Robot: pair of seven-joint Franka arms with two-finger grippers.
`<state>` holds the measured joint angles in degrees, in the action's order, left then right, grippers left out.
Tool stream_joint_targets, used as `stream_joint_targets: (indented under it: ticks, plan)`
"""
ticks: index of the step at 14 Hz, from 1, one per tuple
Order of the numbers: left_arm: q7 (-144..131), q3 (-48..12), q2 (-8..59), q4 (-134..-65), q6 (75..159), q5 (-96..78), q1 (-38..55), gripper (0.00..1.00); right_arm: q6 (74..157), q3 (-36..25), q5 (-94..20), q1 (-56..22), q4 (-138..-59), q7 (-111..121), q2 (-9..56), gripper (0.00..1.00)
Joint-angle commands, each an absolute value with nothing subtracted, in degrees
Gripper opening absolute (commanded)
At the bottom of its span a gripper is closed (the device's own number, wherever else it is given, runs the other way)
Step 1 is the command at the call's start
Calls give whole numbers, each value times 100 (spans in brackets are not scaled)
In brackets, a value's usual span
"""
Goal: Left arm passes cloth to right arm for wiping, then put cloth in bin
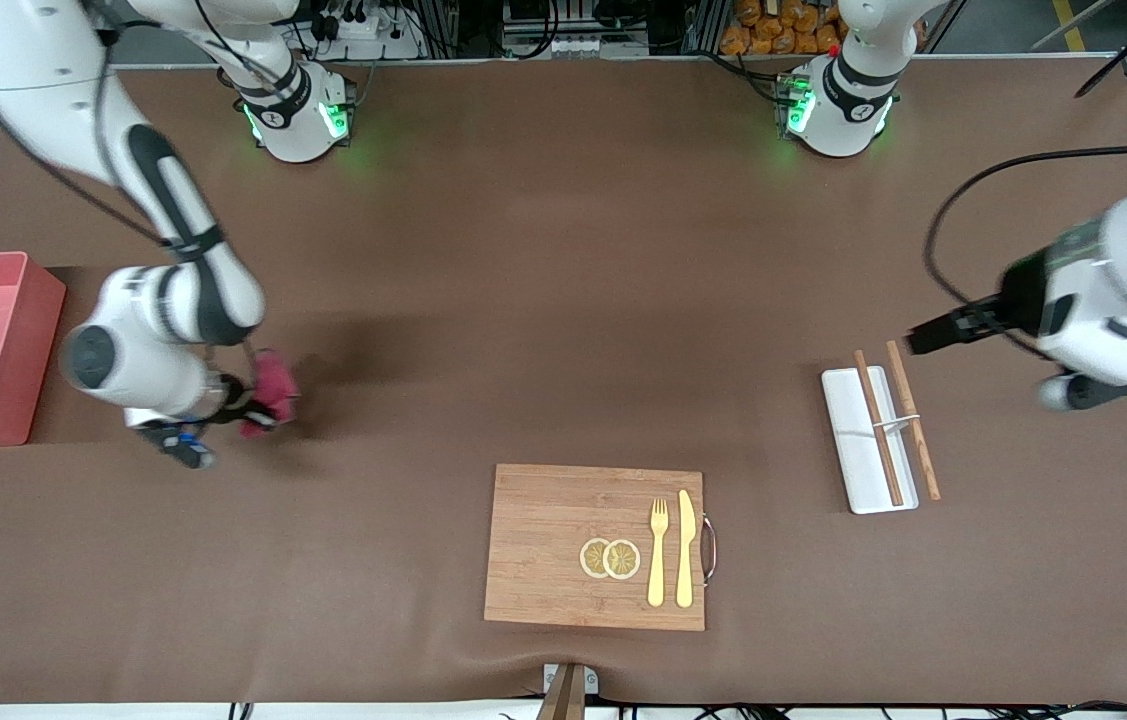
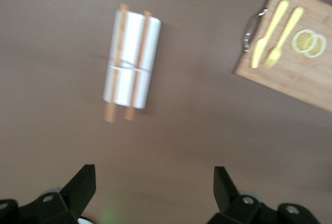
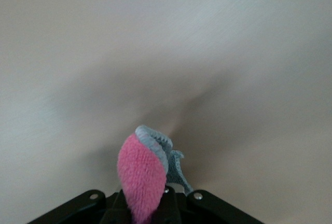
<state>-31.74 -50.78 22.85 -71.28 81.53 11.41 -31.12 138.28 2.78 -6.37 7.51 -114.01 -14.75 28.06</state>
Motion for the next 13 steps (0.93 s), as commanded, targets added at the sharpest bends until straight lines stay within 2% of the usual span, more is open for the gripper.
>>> stream_joint_targets:
  ticks: [1, 5, 8, 9, 13]
  plan:
    - [-2637, -5133, 1978, -7269, 7754, 1510, -3234, 100, 13834, 413, -449, 1781, -11164, 424, 2839, 0]
    - [-2373, -5133, 1688, -7286, 7726, 1670, -3261, 100, 13816, 308, 868, 2328, -10846, 1011, 2865, 0]
    - [-2128, -4810, 1390, -7330, 7734, 1556, -3139, 100, 13912, 316, 870, 2076, -11047, 557, 2892, 0]
    - [-2092, -4529, 1336, -7330, 7726, 1503, -2859, 100, 14000, 316, 870, 1839, -11117, 188, 2926, 0]
    - [-2100, -2623, 924, -7505, 7734, 653, -1427, 100, 14449, 316, 870, 847, -11312, -1436, 3058, 0]
